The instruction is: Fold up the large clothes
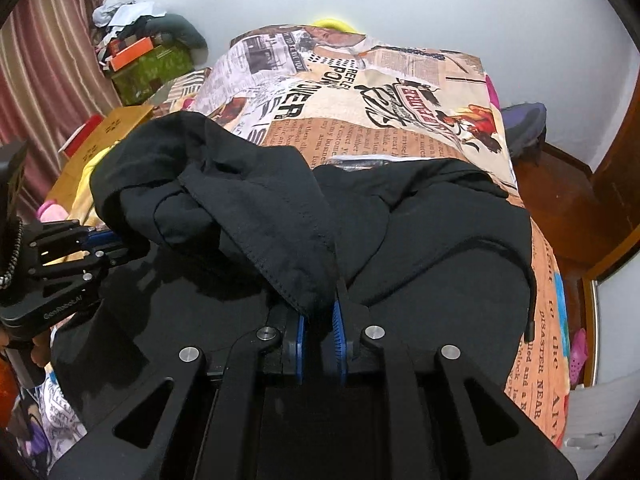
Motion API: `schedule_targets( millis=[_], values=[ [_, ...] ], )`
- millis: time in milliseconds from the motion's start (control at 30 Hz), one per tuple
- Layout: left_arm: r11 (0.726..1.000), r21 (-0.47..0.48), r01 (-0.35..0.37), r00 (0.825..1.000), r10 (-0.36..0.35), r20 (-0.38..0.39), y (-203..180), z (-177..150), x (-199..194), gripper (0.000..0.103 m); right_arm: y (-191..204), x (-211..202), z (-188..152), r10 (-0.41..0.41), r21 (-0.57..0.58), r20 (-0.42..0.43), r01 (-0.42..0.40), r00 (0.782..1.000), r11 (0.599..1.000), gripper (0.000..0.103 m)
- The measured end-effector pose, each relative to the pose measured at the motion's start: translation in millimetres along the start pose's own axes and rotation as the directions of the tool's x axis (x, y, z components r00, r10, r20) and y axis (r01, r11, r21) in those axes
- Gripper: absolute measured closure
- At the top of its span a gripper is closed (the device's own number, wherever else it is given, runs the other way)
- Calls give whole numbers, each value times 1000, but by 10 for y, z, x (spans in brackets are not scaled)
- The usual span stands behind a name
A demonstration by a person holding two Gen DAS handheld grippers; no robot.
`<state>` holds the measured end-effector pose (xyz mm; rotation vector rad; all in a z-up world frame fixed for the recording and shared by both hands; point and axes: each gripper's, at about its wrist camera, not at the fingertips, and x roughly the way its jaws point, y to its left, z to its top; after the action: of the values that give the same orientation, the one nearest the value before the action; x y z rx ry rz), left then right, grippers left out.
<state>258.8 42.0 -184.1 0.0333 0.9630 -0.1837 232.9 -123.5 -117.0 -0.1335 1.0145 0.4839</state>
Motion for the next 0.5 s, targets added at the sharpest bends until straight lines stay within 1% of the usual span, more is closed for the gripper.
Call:
schedule_targets(
  millis=[67,167,267,333,433,500],
  values=[
    [1000,1,-7,1000,7,5,9,-1,-49,85,-17,-46,-10,25,16,-17,-25,1000,1000,90],
    [1000,8,-30,999,30,36,1,3,-168,78,-54,-127,-32,74,53,-20,-72,997,996,90],
    [998,21,-60,995,58,79,-16,14,-308,64,-57,-255,-32,95,59,8,-96,995,994,89],
    [996,24,-84,990,80,118,-12,31,-405,52,-51,-340,7,94,50,37,-96,995,994,89],
    [994,14,-112,977,108,183,15,99,-544,44,-23,-437,85,73,33,85,-76,994,997,86],
    [992,8,-126,969,121,213,35,156,-598,43,-8,-479,158,66,28,116,-70,991,997,79]
  ],
)
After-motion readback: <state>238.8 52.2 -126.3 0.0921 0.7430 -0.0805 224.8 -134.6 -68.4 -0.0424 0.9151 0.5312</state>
